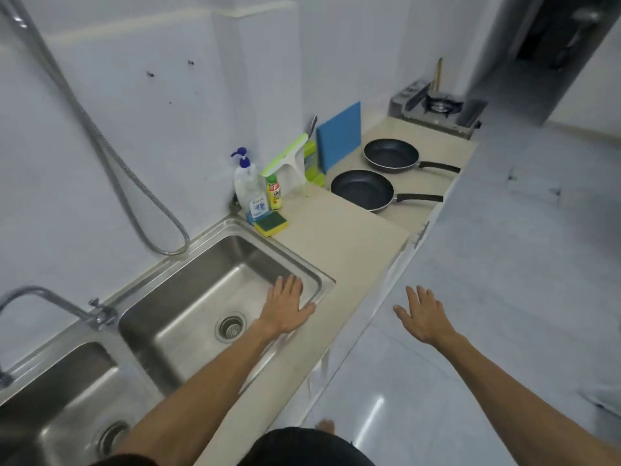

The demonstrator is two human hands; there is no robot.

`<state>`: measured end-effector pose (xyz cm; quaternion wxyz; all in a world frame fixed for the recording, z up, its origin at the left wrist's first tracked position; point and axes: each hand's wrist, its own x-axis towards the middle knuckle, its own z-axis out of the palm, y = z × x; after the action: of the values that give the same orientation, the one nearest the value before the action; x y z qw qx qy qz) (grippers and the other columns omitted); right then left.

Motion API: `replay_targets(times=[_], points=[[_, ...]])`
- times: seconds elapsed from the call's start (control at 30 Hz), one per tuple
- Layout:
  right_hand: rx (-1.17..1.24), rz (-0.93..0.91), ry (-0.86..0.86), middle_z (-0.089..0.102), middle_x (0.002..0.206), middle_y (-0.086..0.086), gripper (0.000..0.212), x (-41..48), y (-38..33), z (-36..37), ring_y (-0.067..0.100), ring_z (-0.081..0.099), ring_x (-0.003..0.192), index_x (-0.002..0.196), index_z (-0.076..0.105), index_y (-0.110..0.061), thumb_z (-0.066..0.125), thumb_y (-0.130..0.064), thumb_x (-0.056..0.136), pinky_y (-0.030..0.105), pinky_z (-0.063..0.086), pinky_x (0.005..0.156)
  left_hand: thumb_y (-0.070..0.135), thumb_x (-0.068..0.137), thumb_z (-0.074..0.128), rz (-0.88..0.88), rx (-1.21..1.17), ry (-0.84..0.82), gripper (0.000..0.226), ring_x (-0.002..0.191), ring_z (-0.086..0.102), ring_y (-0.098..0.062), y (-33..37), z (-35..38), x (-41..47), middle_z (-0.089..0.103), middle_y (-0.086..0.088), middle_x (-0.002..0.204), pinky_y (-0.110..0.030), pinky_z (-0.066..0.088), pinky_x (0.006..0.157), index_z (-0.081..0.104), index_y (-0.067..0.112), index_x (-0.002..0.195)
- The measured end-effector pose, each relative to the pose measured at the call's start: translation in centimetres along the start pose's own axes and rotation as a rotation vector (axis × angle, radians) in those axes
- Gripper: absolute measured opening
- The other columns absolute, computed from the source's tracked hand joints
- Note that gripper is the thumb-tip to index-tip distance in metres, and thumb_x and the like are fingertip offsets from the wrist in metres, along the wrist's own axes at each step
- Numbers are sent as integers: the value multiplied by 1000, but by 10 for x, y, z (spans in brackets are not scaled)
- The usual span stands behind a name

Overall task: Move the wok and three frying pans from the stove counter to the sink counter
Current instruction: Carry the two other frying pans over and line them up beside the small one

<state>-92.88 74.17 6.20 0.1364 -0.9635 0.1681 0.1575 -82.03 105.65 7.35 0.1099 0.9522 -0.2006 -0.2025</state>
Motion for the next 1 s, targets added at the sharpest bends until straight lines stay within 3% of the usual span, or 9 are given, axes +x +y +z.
replay_targets(times=[0.47,0.8,1.0], points=[[35,138,16,17,169,21,75,198,193,-105,40,17,154,163,14,-7,33,-52,106,51,18,123,57,100,36,42,16,-34,84,155,-1,-36,181,-20,261,3,-12,170,-48,4,124,5,8,161],[-64,99,-43,11,171,19,77,327,362,-213,39,14,156,164,9,-10,31,-54,106,51,16,125,54,99,41,-30,-94,16,82,153,11,-37,333,-16,394,13,-14,168,-47,12,123,13,5,160],[-128,43,-92,5,172,20,78,417,409,-253,39,7,158,165,4,-10,29,-56,106,51,12,126,55,99,44,-103,-131,62,84,154,7,-36,378,-16,462,13,-13,169,-46,10,123,14,5,159]])
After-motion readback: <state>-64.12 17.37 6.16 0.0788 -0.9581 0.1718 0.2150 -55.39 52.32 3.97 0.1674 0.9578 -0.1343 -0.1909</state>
